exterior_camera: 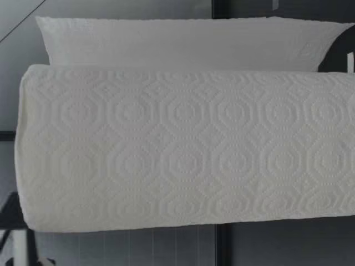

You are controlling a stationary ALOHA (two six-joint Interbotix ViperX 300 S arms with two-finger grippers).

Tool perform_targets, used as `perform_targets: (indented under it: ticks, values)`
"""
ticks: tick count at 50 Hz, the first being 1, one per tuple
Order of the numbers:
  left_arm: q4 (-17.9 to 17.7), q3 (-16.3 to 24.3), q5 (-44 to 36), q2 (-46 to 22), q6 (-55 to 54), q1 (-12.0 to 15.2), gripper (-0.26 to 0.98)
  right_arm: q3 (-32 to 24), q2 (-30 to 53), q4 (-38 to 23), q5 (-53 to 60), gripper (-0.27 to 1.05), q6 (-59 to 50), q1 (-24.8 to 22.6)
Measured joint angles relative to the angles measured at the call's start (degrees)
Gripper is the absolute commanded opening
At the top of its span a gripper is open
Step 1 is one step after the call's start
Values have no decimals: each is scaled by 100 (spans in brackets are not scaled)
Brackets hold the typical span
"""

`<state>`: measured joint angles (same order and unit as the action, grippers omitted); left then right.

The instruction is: Pick up a piece of paper towel and place it on the spilled liquid.

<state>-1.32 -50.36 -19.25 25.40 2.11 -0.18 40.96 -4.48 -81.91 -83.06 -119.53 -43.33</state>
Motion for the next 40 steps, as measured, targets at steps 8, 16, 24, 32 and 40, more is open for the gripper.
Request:
perform_targets:
  ticks: [8, 16, 24, 32, 40]
  values:
    - [-44, 0, 44, -97, -9, 9, 8, -79, 149, -62, -44, 69, -185, 97]
    - [-53, 9, 70, -97, -9, 9, 8, -246, 378, -264, -53, 69, -185, 281]
    - [-62, -26, 70, -88, -18, 0, 8, -378, 501, -343, -97, 69, -185, 492]
    - [-62, -53, 70, -53, -9, 9, 8, -404, 519, -360, -141, 69, -185, 782]
    - [-70, -79, 62, -53, -18, 0, 8, -413, 545, -439, -141, 69, -185, 1002]
